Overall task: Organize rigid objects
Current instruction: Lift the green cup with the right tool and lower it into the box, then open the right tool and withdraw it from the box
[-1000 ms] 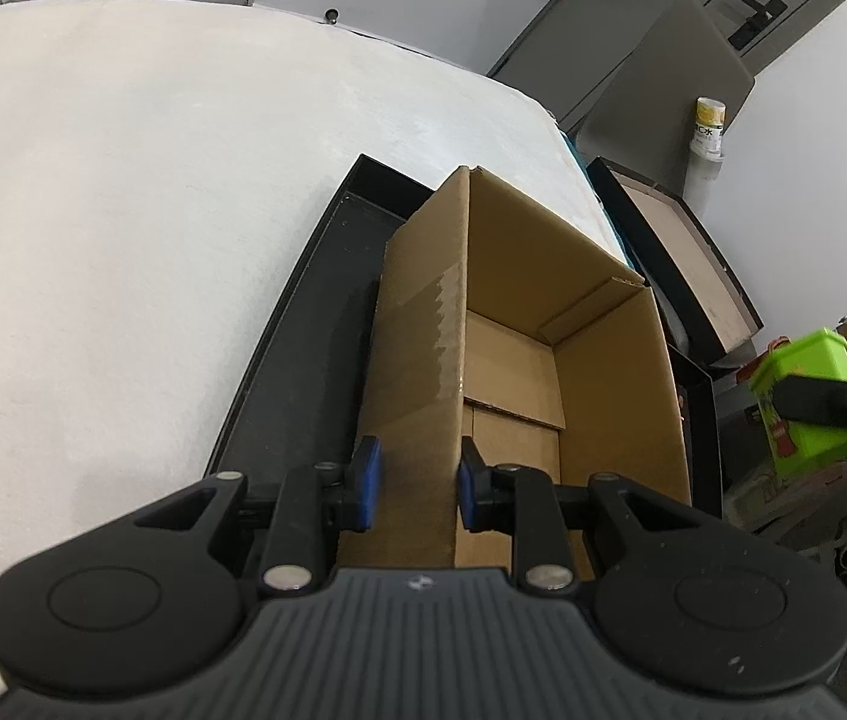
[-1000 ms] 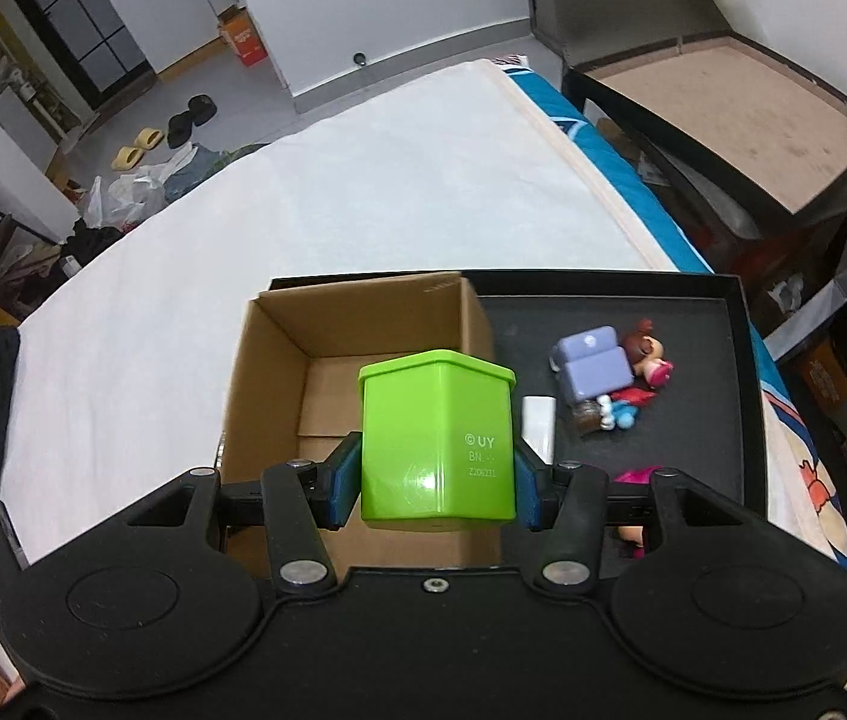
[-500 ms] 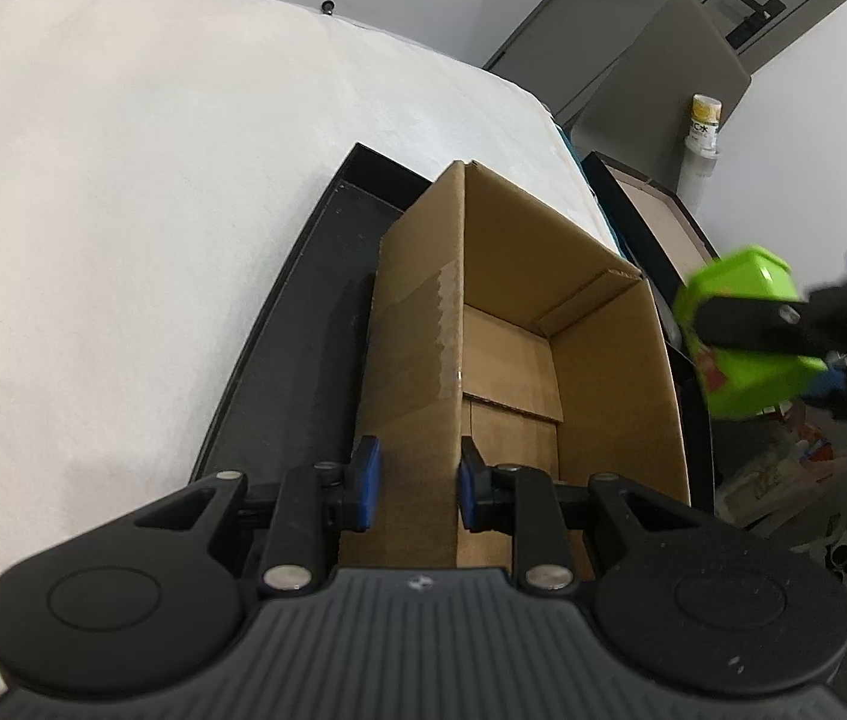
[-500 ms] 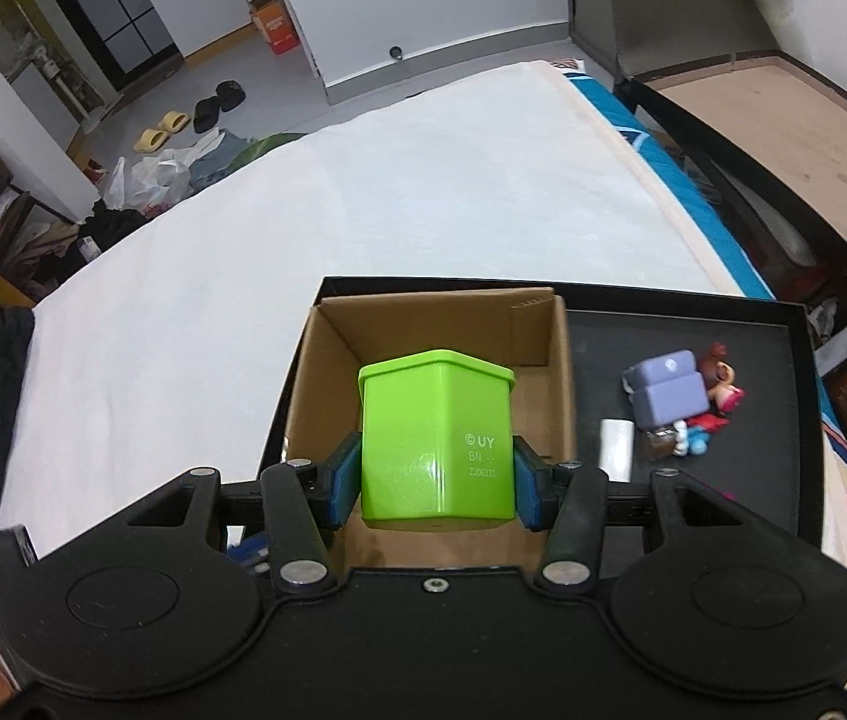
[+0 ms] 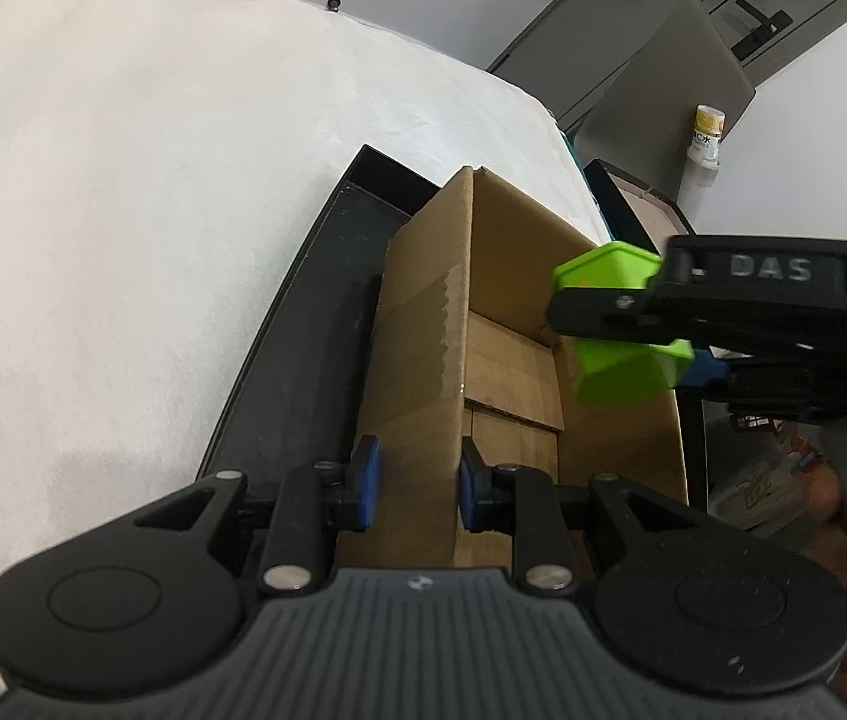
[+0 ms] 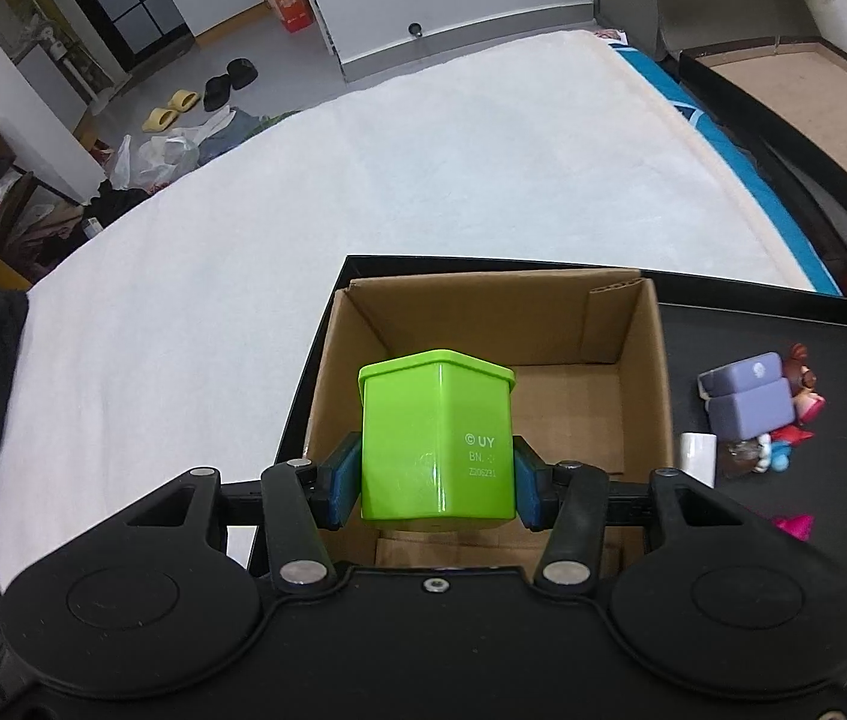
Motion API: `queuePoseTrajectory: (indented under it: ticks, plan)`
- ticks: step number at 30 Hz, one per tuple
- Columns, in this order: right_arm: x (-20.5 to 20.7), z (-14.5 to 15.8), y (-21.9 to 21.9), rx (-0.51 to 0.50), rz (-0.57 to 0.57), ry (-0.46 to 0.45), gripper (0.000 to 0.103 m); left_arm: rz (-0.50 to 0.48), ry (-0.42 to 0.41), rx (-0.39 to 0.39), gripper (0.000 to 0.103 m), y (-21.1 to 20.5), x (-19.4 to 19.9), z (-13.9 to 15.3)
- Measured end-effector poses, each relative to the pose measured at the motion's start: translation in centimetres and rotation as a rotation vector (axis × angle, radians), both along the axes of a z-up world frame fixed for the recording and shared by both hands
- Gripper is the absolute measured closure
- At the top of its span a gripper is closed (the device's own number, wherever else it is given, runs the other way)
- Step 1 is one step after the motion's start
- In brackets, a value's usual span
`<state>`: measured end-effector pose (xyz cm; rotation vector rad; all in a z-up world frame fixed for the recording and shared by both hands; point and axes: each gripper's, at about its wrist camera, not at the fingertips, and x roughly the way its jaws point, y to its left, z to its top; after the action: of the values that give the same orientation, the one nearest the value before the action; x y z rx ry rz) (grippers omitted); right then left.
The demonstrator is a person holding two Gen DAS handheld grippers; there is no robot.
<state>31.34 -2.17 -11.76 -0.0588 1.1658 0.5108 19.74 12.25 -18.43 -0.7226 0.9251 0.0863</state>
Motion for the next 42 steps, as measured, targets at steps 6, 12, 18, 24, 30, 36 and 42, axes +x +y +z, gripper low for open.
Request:
queuePoseTrajectory:
  ticks: [6,12,18,24,30,36,42]
  plan:
    - [0.3,-1.1,0.9,0.004,-0.017,-0.006,0.054,0.007,-0.002,-0.010,0.078,0.2,-0.2,-0.1]
    - [0.6,-1.8,1.6,0.019,-0.029,-0.026,0.054,0.009,-0.002,-0.011,0.078,0.2,-0.3,0.0]
    - [1.0,-3.0,2.2,0.032,-0.042,-0.032,0.053,0.011,-0.001,-0.015,0.078,0.3,-0.2,0.1]
    - [1.2,-4.0,2.1,0.044,-0.049,-0.010,0.052,0.015,0.000,-0.016,0.079,0.4,-0.2,0.2]
    - [0.9,-3.5,1.3,0.064,-0.044,-0.003,0.053,0.020,0.000,-0.019,0.079,0.4,-0.2,0.1]
    - [0.6,-2.2,0.4,0.080,-0.042,-0.007,0.053,0.024,0.002,-0.010,0.079,0.3,-0.3,0.2]
    - [0.0,-0.7,-1.0,0.064,-0.019,0.000,0.053,0.024,0.004,0.002,0.079,-0.1,-0.3,0.4]
